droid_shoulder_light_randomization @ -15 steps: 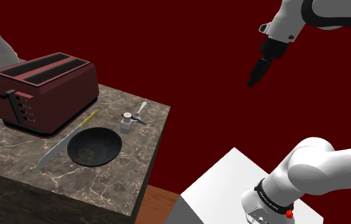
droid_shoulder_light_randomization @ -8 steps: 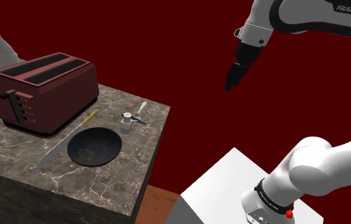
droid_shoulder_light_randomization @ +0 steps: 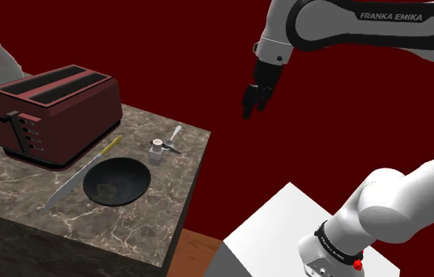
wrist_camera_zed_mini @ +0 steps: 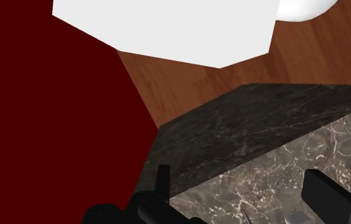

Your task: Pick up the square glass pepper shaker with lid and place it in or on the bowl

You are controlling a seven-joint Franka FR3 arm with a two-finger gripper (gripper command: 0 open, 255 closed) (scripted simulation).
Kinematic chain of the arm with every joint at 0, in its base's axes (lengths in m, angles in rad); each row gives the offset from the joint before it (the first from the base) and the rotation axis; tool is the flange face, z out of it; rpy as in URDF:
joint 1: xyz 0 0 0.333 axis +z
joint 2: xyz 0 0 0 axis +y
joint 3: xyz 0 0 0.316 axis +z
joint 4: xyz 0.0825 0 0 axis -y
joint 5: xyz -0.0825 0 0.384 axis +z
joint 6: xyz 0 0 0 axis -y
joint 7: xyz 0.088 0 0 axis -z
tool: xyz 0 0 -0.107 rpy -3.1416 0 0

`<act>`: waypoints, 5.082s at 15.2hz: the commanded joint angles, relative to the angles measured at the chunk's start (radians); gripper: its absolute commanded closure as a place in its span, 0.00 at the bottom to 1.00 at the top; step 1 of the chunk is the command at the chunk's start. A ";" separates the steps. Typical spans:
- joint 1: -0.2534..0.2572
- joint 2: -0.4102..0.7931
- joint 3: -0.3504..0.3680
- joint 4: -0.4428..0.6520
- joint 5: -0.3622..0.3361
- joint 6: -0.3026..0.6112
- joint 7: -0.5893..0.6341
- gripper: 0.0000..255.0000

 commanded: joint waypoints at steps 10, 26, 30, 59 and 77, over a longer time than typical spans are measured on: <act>0.054 0.395 0.114 0.252 -0.033 0.106 0.169 0.00; 0.190 0.899 0.149 0.711 -0.147 0.099 0.329 0.00; 0.188 0.906 0.147 0.659 -0.150 0.158 0.332 0.00; 0.189 0.868 0.154 0.752 -0.138 0.029 0.329 1.00; 0.295 0.931 0.181 1.047 -0.152 -0.201 0.430 1.00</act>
